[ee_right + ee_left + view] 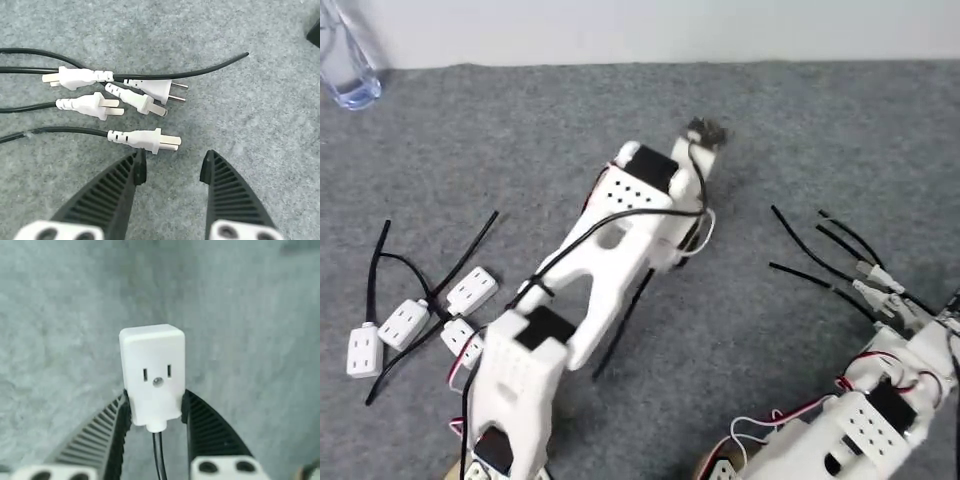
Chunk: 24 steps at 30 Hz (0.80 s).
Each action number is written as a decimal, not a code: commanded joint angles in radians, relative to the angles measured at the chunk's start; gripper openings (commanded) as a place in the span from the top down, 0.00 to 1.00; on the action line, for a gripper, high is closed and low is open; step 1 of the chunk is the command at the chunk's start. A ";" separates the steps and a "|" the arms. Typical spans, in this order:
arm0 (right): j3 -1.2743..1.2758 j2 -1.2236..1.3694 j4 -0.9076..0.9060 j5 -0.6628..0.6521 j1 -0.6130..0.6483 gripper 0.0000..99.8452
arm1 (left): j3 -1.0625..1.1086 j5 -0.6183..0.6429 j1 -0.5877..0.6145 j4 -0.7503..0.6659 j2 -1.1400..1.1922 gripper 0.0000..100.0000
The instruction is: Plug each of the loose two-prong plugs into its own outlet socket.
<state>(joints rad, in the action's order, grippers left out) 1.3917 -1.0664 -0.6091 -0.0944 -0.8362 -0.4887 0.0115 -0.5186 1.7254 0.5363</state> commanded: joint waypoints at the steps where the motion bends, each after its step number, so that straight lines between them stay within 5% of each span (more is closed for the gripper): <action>1: -0.012 -0.013 0.025 -0.008 0.015 0.81 | 0.222 -0.210 0.006 0.032 -0.170 0.99; 9: -0.006 -0.008 0.045 -0.006 0.015 0.81 | 0.662 -0.548 0.008 -0.034 -0.477 0.99; 19: -0.006 -0.010 0.047 -0.009 0.015 0.81 | 1.224 -0.597 0.002 -0.563 -0.809 0.99; 24: -0.034 -0.004 -0.007 -0.014 0.016 0.81 | 1.317 -0.597 0.000 -0.703 -0.875 0.99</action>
<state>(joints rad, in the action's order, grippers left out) 1.3917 -1.0664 -0.5861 -0.0944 -0.8362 0.8140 -0.5762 -0.5155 1.0948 -0.2800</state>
